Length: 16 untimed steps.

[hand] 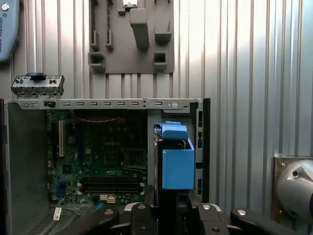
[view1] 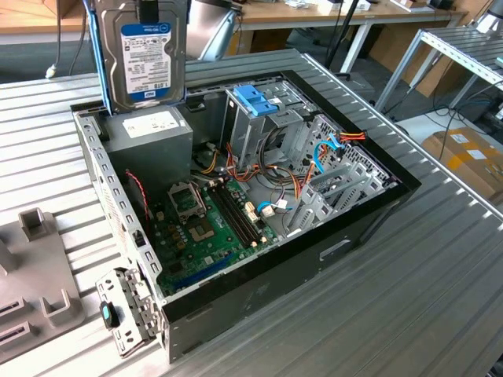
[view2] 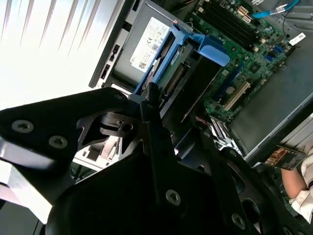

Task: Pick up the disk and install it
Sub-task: 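Pick up the disk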

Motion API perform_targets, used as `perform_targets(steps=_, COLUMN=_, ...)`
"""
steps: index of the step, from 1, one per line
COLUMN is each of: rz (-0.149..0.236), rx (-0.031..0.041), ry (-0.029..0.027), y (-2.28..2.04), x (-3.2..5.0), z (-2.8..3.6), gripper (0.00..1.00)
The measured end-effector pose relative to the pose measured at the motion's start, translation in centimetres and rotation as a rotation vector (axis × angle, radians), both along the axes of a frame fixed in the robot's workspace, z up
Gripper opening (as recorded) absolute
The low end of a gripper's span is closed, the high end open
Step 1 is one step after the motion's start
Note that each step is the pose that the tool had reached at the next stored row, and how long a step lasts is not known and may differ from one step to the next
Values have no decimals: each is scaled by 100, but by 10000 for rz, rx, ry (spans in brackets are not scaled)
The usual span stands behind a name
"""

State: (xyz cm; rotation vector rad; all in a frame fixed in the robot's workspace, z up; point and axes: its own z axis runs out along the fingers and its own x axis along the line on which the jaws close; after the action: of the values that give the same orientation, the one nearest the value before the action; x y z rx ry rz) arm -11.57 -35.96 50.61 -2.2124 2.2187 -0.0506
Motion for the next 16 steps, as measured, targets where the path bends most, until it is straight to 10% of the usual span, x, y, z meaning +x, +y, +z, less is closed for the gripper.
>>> perform_targets(steps=10, rz=0, rx=0, ry=0, y=0, x=359, z=0, gripper=35)
perform_targets(steps=16, rz=-1, rx=0, ry=0, y=0, x=431, z=0, gripper=35)
